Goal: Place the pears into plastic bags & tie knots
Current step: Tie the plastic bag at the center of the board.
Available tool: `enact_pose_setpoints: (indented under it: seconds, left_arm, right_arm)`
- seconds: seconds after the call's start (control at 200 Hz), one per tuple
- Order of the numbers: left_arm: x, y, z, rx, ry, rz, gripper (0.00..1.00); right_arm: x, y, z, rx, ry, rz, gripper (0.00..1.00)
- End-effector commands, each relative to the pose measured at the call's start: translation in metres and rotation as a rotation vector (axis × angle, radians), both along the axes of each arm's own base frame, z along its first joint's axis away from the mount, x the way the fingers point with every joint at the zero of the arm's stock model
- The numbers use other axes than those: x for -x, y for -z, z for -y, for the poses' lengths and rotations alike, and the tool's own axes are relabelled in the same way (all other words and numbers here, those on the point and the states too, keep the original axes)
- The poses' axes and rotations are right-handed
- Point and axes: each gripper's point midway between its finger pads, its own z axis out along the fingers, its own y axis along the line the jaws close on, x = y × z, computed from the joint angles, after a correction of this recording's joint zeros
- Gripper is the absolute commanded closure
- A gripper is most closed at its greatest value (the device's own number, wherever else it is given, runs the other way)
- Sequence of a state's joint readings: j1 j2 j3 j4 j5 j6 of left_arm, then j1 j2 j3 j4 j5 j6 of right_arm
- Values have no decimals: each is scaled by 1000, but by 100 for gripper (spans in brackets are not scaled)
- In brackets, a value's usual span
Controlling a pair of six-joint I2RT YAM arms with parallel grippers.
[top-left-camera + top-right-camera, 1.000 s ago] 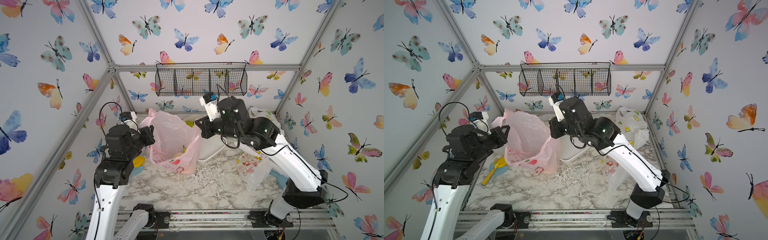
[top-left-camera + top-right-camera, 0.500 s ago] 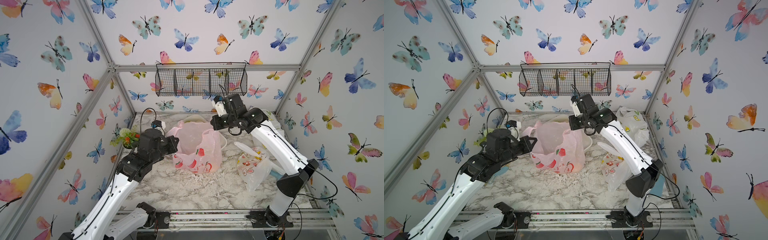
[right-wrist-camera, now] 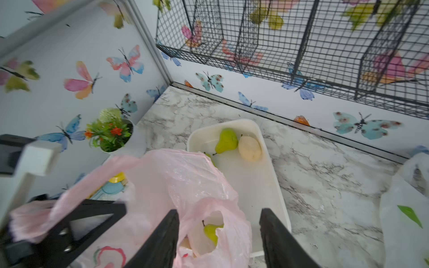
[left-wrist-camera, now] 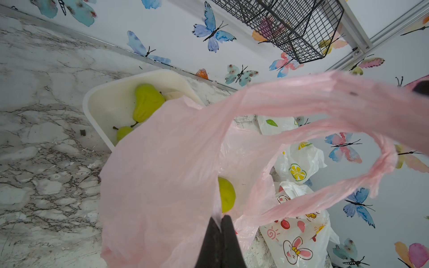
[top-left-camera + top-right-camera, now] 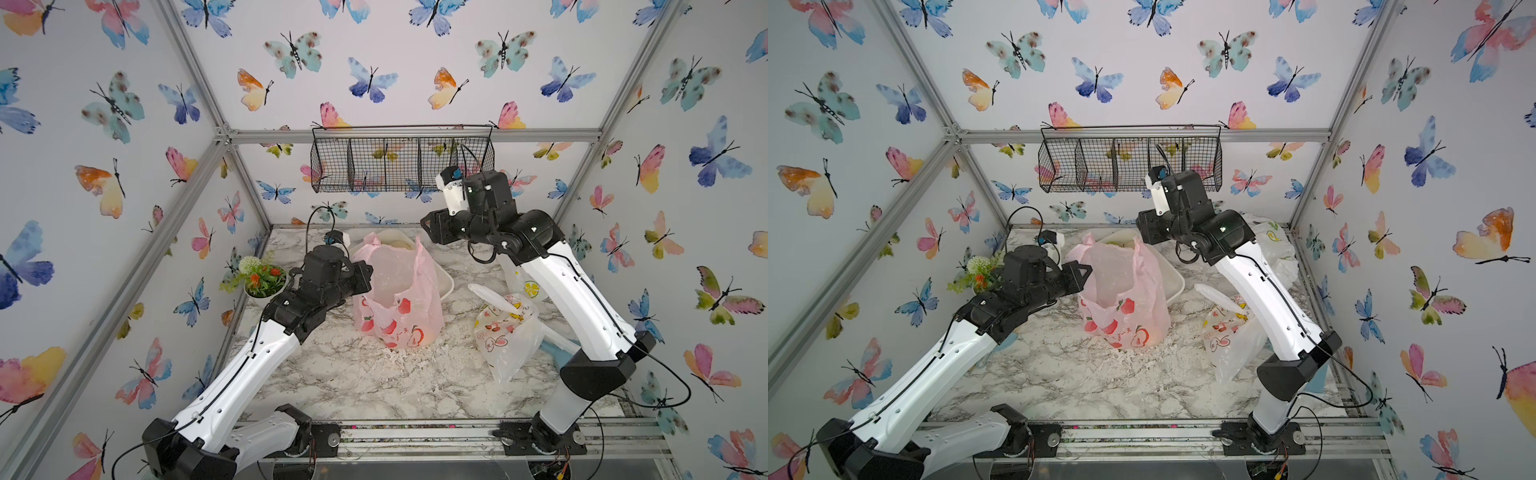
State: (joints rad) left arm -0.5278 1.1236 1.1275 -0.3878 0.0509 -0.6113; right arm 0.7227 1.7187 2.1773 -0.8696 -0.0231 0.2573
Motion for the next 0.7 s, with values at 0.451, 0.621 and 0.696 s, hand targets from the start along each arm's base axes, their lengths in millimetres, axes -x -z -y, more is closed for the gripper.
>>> enact_pose_setpoints:
  seconds: [0.451,0.621,0.696]
  left_arm:
    - [-16,14,19,-21,42,94,100]
    - [-13,14,17,-15,37,115,100]
    - [-12,12,17,-15,39,128,100]
  right_arm:
    - [37,20,-104,-534,-207,-483,36]
    - [29,44,-110,-551,-160,-563,37]
    - [25,51,-114,-557,-147,-581,38]
